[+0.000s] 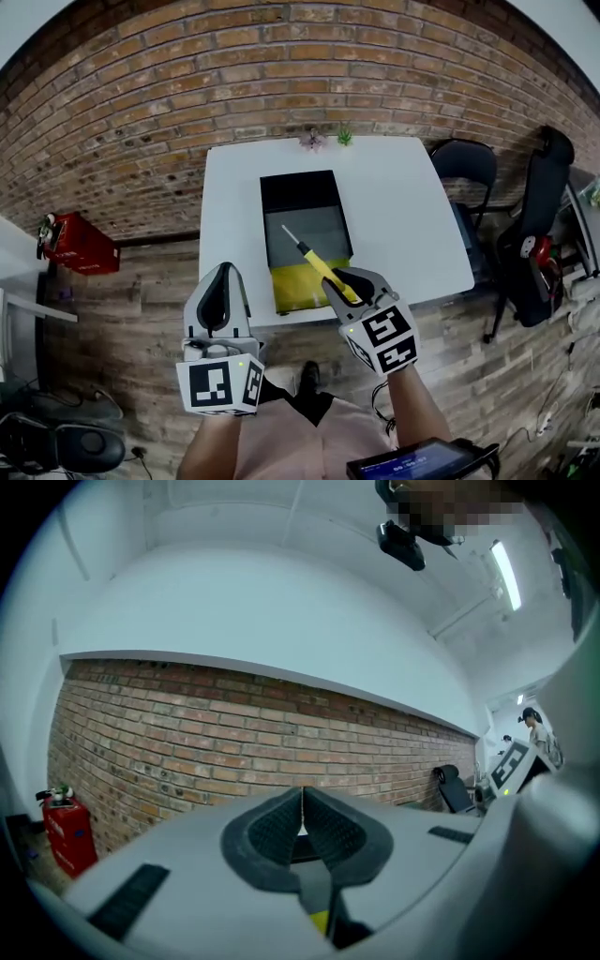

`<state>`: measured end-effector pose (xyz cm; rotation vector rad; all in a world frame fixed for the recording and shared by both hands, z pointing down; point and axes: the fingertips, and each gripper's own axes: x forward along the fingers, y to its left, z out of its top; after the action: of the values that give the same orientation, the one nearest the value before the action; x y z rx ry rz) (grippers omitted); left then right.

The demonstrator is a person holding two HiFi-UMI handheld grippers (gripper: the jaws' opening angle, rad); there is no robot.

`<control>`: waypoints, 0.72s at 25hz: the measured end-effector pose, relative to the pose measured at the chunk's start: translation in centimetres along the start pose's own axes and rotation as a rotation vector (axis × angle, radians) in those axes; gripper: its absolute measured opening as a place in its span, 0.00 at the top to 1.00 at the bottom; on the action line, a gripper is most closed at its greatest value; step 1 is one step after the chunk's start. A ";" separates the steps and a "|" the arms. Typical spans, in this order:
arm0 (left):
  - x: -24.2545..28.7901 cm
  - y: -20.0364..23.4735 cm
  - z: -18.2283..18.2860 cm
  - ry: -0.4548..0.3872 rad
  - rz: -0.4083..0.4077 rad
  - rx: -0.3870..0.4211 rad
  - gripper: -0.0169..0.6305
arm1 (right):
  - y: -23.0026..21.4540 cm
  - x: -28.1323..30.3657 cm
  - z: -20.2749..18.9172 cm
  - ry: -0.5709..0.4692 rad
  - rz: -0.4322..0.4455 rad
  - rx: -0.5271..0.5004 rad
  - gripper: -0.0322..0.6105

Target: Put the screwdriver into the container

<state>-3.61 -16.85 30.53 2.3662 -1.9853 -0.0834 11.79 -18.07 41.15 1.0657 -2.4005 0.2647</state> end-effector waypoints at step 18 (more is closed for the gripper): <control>0.8 0.2 -9.4 0.168 0.024 -0.053 0.95 | 0.7 2.4 -11.9 0.253 0.102 0.027 0.83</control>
<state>-2.94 -17.66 39.95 2.2351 -1.9092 0.0611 14.19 -14.78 52.65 0.8656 -2.2311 0.4409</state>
